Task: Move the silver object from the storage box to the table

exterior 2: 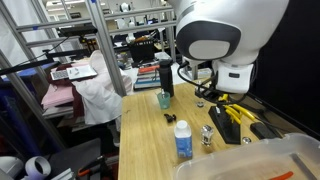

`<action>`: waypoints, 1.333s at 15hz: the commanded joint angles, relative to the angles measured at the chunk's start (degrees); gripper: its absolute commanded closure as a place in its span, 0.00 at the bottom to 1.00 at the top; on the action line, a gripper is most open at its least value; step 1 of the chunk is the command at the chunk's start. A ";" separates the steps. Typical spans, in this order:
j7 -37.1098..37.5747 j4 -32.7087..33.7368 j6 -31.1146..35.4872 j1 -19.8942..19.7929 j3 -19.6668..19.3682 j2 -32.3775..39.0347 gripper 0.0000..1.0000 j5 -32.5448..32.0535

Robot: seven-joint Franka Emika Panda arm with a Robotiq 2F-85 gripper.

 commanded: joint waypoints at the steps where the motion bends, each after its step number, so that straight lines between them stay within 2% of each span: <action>1: -8.07 3.21 -7.76 0.64 0.38 1.84 0.98 0.78; 5: -15.05 8.04 -16.81 2.07 0.70 6.69 0.98 -0.38; 9: -18.84 15.19 -27.33 3.11 0.42 15.21 0.98 -3.49; 12: -20.00 19.55 -32.32 3.63 -0.01 19.75 0.98 -5.70; 14: -19.02 22.35 -34.23 2.56 0.29 21.47 0.98 -3.37; 15: -19.30 18.80 -30.39 3.92 -0.35 19.95 0.98 -3.86; 16: -19.28 19.53 -30.69 3.86 -0.44 20.40 0.92 -3.83; 19: -19.27 19.28 -30.66 4.03 -0.46 20.44 0.92 -3.85; 20: -19.26 19.28 -30.64 4.10 -0.46 20.44 0.98 -3.86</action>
